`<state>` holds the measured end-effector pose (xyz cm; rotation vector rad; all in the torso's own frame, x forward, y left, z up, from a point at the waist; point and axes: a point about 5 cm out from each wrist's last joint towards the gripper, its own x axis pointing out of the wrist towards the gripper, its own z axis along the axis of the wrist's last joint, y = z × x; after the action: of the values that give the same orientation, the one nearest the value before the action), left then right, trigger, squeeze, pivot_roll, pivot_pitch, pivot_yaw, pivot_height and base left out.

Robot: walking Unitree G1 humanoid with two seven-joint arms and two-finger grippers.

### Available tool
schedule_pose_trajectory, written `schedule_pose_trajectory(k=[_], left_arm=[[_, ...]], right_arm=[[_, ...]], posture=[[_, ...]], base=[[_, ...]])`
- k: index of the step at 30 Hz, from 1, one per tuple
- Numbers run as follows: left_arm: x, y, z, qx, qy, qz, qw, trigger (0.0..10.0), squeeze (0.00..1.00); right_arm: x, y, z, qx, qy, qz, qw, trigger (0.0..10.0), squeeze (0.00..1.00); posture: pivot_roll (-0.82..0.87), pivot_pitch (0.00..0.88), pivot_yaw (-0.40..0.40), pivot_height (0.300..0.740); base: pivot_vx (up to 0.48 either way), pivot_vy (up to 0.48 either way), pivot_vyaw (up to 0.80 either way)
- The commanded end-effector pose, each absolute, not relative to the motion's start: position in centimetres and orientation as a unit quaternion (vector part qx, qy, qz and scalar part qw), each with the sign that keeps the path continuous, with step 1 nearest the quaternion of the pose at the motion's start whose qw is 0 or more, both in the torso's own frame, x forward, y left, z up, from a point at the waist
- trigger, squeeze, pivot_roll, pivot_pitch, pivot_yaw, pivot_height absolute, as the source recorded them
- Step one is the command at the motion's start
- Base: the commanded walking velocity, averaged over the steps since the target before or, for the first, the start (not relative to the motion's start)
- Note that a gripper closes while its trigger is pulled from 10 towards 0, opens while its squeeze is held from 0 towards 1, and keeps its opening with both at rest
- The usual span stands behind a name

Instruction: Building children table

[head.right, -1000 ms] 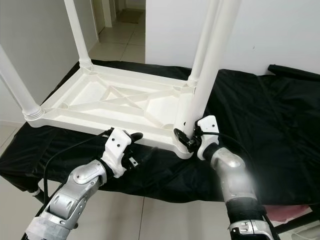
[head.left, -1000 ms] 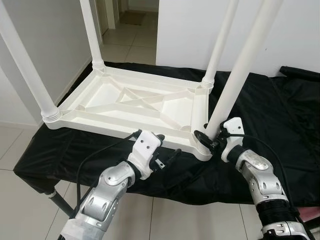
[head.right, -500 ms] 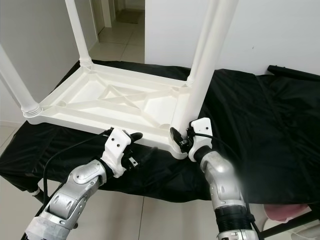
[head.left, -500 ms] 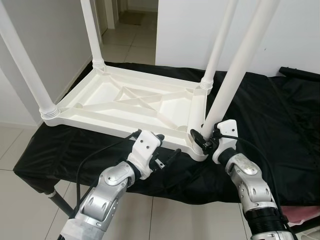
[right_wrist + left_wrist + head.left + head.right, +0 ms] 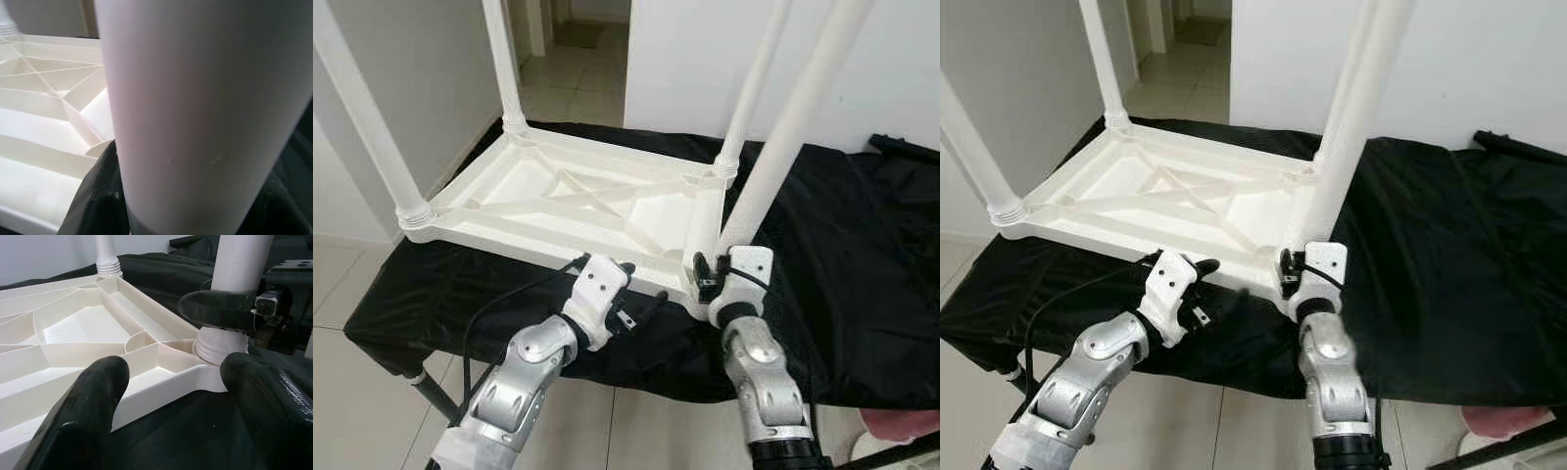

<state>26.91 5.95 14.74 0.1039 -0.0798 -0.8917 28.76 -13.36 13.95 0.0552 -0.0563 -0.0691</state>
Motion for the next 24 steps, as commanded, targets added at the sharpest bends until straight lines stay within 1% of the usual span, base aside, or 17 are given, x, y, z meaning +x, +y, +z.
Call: schedule_pose_trajectory(k=[1,5,11,12,17,20,22,23,24], left_arm=[[26.8,5.7,14.8,0.054,-0.038,-0.438,0.896,10.0,0.00],[26.7,5.7,14.7,0.055,-0.037,-0.441,0.895,10.0,0.00],[26.7,5.8,14.7,0.056,-0.037,-0.439,0.896,10.0,0.00],[26.7,5.8,14.7,0.056,-0.037,-0.439,0.896,10.0,0.00],[26.7,5.8,14.7,0.056,-0.038,-0.439,0.896,10.0,0.00],[26.8,5.9,14.8,0.056,-0.038,-0.436,0.897,10.0,0.00],[26.8,5.9,14.8,0.054,-0.038,-0.434,0.899,10.0,0.00],[26.8,5.9,14.8,0.055,-0.038,-0.435,0.898,10.0,0.00],[26.8,5.9,14.8,0.055,-0.038,-0.435,0.898,10.0,0.00]], right_arm=[[28.3,-12.8,13.3,0.061,-0.015,-0.055,0.997,10.0,0.00],[28.2,-13.1,13.3,0.057,-0.011,-0.054,0.997,10.0,0.00],[27.9,-12.7,13.2,0.060,-0.005,-0.053,0.997,10.0,0.00],[28.0,-12.7,13.2,0.060,-0.008,-0.053,0.997,10.0,1.00],[27.9,-12.6,13.4,0.066,-0.011,-0.047,0.997,10.0,1.00],[28.0,-13.2,13.7,0.078,-0.025,-0.031,0.996,10.0,1.00],[28.1,-14.3,13.7,0.077,-0.033,-0.002,0.996,10.0,1.00],[28.3,-14.7,13.8,0.068,-0.037,0.017,0.997,10.0,0.00],[28.3,-14.7,13.8,0.068,-0.037,0.017,0.997,10.0,0.00]], posture=[[0.02,0.006,-0.017,0.740],[0.02,0.006,-0.017,0.740],[0.03,0.000,-0.022,0.740],[0.03,0.000,-0.022,0.740],[0.03,0.000,-0.022,0.740],[0.02,0.000,-0.013,0.740],[0.02,0.000,-0.012,0.740],[0.02,0.000,-0.010,0.740],[0.02,0.000,-0.010,0.740]], base=[[0.000,0.000,0.00],[0.000,0.000,0.00],[0.000,0.000,0.00],[0.000,0.000,0.00],[0.000,0.000,0.00],[0.000,0.000,0.00],[0.000,0.000,0.00],[0.000,0.000,0.00],[0.000,0.000,0.00]])
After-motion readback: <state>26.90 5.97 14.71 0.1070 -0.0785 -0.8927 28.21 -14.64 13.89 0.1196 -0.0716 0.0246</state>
